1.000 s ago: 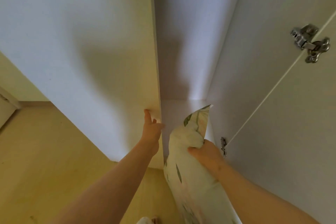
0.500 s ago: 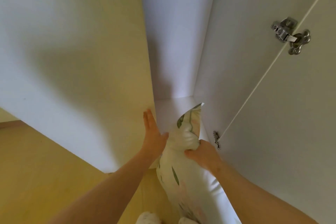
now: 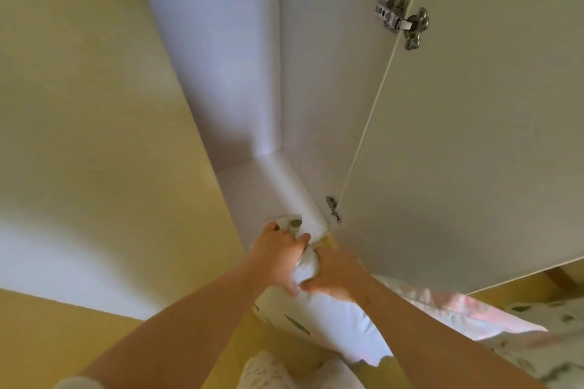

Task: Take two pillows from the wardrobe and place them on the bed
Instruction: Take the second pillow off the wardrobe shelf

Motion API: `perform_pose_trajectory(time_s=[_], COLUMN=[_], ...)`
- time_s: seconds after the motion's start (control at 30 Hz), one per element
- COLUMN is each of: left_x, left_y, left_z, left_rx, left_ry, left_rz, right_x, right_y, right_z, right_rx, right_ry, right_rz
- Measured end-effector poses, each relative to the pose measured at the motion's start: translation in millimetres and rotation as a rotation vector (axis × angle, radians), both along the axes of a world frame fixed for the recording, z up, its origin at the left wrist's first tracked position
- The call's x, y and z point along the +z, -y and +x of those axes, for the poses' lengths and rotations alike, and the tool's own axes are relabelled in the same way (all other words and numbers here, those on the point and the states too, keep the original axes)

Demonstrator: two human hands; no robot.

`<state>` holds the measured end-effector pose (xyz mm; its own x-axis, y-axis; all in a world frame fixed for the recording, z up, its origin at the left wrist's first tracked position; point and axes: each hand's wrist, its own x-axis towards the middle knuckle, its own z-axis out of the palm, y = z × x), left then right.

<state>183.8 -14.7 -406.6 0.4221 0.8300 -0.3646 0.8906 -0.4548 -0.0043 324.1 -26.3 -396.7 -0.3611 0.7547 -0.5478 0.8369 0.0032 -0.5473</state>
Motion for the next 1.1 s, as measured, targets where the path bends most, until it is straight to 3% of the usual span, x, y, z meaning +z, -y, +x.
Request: perform_pose_trajectory(time_s=[0.2, 0.3, 0.4, 0.53, 0.63, 0.73, 0.87, 1.1], left_x=[-4, -3, -5, -3, 3, 6, 5, -1], left_y=[13, 20, 29, 35, 35, 41, 56, 62], left_z=[36, 66, 99, 142, 167, 185, 194, 194], left_rx=[0.131, 0.112, 0.015, -0.063, -0.117, -0.14, -0.125, -0.109], left_ry=[0.094, 0.122, 0.128, 0.137, 0.126, 0.117, 0.119, 0.123], left_rz=[-0.143, -0.173, -0.176, -0.207, -0.214, -0.215, -0.209, -0.175], right_x=[5, 3, -12, -29, -23, -5, 18, 24], right_y=[21, 30, 40, 48, 49, 46, 41, 46], right_z=[41, 79, 119, 184, 227, 246, 248, 242], right_rx=[-0.072, -0.231, -0.548, -1.193, -1.35, -1.352, -1.151, -0.991], right_ry=[-0.036, -0.066, -0.086, -0.259, -0.2, -0.276, -0.421, -0.169], right_rz=[0.039, 0.02, 0.037, -0.012, -0.01, 0.067, 0.249, 0.394])
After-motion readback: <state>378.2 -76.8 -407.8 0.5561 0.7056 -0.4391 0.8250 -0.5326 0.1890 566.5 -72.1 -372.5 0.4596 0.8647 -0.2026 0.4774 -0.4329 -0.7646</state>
